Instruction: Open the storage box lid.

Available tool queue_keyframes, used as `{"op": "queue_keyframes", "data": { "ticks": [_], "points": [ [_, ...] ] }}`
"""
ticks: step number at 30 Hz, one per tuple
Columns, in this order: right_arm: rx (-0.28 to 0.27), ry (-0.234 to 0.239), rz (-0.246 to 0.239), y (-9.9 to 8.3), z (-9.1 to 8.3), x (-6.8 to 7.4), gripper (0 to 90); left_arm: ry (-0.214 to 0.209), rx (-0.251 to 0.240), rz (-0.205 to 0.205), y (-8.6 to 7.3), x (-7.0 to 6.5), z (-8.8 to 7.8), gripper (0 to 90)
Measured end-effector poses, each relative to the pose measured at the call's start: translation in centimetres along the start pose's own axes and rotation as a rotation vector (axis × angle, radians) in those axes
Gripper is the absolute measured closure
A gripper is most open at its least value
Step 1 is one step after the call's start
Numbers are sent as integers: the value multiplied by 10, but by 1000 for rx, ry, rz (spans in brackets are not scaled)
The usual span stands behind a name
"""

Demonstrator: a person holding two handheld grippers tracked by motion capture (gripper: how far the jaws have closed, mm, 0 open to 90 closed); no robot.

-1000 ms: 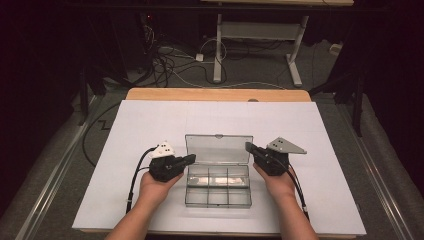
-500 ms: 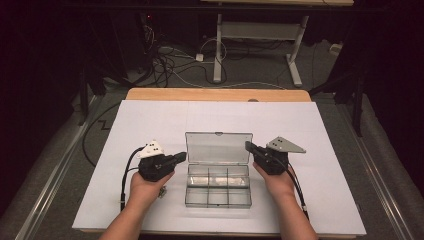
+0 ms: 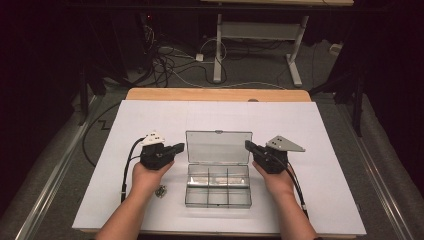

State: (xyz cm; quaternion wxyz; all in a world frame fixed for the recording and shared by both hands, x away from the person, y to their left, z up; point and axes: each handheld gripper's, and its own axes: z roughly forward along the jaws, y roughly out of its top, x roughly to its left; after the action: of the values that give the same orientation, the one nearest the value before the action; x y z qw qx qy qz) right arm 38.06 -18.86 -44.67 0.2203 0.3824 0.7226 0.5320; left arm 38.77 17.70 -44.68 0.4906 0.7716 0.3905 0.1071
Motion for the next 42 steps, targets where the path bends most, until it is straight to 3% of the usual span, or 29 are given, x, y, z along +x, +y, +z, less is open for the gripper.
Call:
{"op": "queue_keyframes", "data": {
  "ticks": [2,4,8,13,27,42],
  "points": [
    [1,0,4,1,2,-1,900,-12,-10,-21,4,0,6,872],
    [0,-1,2,1,4,-2,900,-19,4,-7,7,0,8,872],
    [8,-1,3,1,6,-4,900,-36,-9,-32,9,-2,15,872],
    [16,-8,-3,4,7,-5,900,-37,5,-27,12,-2,20,871],
    [83,-24,20,1,23,-14,900,-1,46,-27,21,4,30,871],
    [200,-64,27,-7,45,-22,900,44,148,-71,15,16,50,871]
  ]
}}
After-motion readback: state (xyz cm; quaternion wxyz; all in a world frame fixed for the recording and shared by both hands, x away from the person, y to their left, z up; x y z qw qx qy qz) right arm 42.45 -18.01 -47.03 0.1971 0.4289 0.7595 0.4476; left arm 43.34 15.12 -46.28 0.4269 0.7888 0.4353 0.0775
